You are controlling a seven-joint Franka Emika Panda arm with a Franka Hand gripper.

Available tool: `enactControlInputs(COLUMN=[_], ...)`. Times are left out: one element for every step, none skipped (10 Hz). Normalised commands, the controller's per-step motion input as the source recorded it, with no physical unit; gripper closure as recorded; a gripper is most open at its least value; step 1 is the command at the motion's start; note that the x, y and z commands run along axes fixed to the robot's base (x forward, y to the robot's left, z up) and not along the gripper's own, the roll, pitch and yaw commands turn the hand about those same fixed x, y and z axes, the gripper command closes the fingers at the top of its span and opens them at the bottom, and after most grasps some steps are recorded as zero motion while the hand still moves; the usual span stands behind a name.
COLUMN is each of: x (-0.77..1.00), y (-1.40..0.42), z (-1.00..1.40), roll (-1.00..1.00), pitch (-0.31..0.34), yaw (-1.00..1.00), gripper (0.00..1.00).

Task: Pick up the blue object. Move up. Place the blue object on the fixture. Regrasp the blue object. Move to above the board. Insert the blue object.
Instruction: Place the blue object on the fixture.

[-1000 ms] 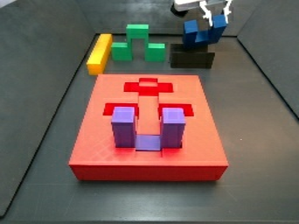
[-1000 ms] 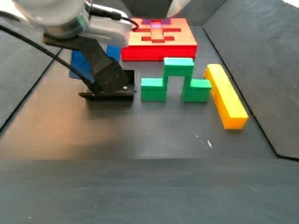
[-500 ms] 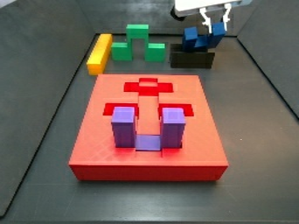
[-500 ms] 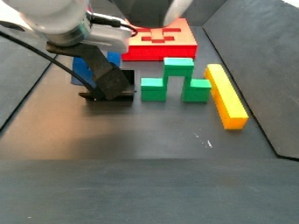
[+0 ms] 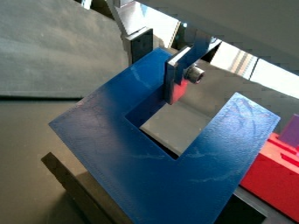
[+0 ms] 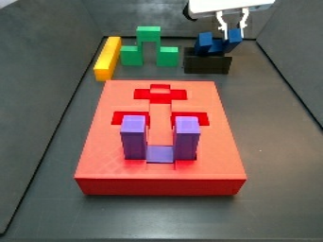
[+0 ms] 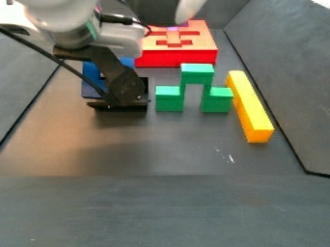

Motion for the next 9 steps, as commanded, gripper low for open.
enactControlInputs(x=[-0.05,-0.07,0.0,-0.17,-0.31,-0.18,-0.09,-0.03,0.0], y=[-0.01,0.0,0.0,-0.01,-0.07,-0.13,-0.1,-0.06,0.0], z=[-0.01,-0.03,-0.07,-0.16,-0.17,-0.14,-0.14,-0.14,-0.06], roll=[0.21,0.0,0.0,0.07,0.09,0.0,0.0,0.0,0.0], pitch=[0.174,0.003,0.014,0.086,0.137,0.0,0.0,0.0,0.0], yaw=[-0.07,0.0,0.0,0.0,-0.08,-0.05,-0.05,-0.08,-0.02], gripper=[1.0,1.0,1.0,1.0,1.0,1.0,1.0,1.0,1.0])
